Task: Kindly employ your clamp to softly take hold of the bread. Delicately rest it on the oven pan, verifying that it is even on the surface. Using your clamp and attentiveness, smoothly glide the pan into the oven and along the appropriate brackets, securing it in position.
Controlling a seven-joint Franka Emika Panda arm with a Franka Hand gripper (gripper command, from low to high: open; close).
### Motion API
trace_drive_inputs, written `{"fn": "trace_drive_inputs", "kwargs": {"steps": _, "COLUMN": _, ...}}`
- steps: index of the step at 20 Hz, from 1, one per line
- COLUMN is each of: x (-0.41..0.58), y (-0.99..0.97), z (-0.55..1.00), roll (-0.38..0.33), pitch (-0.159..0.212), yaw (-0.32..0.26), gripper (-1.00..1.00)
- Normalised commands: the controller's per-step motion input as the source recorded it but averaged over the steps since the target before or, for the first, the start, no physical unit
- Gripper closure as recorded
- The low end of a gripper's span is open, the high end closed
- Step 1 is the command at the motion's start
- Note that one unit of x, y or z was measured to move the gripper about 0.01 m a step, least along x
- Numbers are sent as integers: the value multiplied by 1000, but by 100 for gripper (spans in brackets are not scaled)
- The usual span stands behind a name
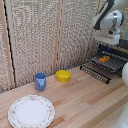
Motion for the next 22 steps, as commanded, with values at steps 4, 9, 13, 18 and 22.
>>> {"fn": "trace_drive_inputs", "kwargs": {"steps": 4, "x": 0, "y": 251, "z": 366, "roll": -100, "pitch": 177, "yaw": 229, "gripper": -100}}
{"fn": "trace_drive_inputs", "kwargs": {"steps": 9, "x": -136, "y": 115, "z": 235, "roll": -141, "pitch": 261, "yaw": 274, "gripper": -100}}
{"fn": "trace_drive_inputs", "kwargs": {"steps": 13, "x": -129, "y": 126, "z": 212, "roll": -126, "pitch": 265, "yaw": 281, "gripper": -100}}
{"fn": "trace_drive_inputs", "kwargs": {"steps": 18, "x": -173, "y": 42, "z": 157, "roll": -177, "pitch": 255, "yaw": 259, "gripper": -100}}
{"fn": "trace_drive_inputs", "kwargs": {"steps": 22, "x": -190, "y": 0, "z": 60, "roll": -212, "pitch": 241, "yaw": 246, "gripper": -100}}
